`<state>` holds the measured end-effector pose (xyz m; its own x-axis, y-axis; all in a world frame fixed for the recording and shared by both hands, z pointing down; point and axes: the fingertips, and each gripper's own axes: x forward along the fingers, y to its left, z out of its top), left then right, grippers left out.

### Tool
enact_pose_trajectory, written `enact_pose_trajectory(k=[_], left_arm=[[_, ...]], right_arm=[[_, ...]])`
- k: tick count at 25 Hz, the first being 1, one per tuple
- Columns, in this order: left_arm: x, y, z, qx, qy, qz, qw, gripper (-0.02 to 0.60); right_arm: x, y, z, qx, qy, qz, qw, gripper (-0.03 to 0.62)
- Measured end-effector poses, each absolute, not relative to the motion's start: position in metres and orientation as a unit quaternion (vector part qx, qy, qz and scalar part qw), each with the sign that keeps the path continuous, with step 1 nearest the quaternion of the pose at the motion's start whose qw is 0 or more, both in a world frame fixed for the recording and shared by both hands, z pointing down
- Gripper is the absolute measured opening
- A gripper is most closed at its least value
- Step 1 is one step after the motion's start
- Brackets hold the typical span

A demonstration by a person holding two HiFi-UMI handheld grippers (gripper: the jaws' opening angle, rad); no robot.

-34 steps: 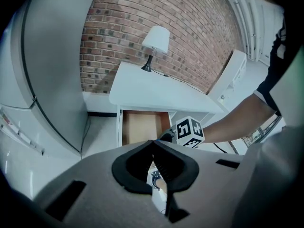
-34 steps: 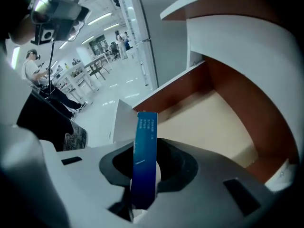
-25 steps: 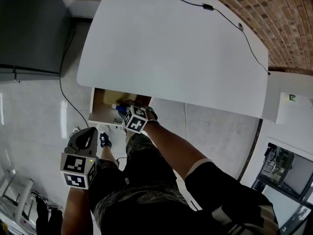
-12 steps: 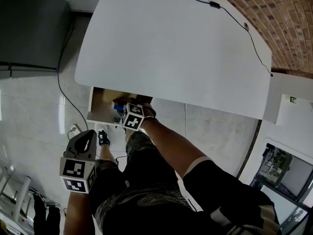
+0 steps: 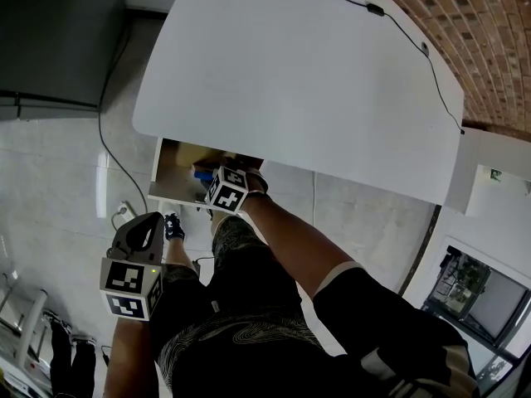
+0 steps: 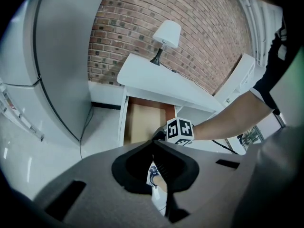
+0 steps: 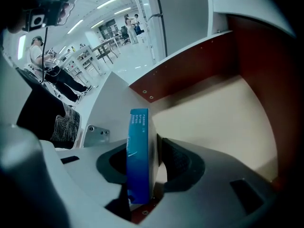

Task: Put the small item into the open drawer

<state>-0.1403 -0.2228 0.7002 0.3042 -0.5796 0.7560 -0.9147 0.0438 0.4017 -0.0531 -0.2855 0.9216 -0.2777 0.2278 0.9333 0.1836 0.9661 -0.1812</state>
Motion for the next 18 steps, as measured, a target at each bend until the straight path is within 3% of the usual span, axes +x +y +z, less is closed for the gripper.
enact_pose_trajectory(k=[18], left_arm=[[-0.143, -0.233, 0.682, 0.688, -0.551, 0.186, 0.434, 0.017]], right_arm=[[-0.055, -0.325, 0.894, -0.05, -0.802, -0.006, 0.595, 0.135]])
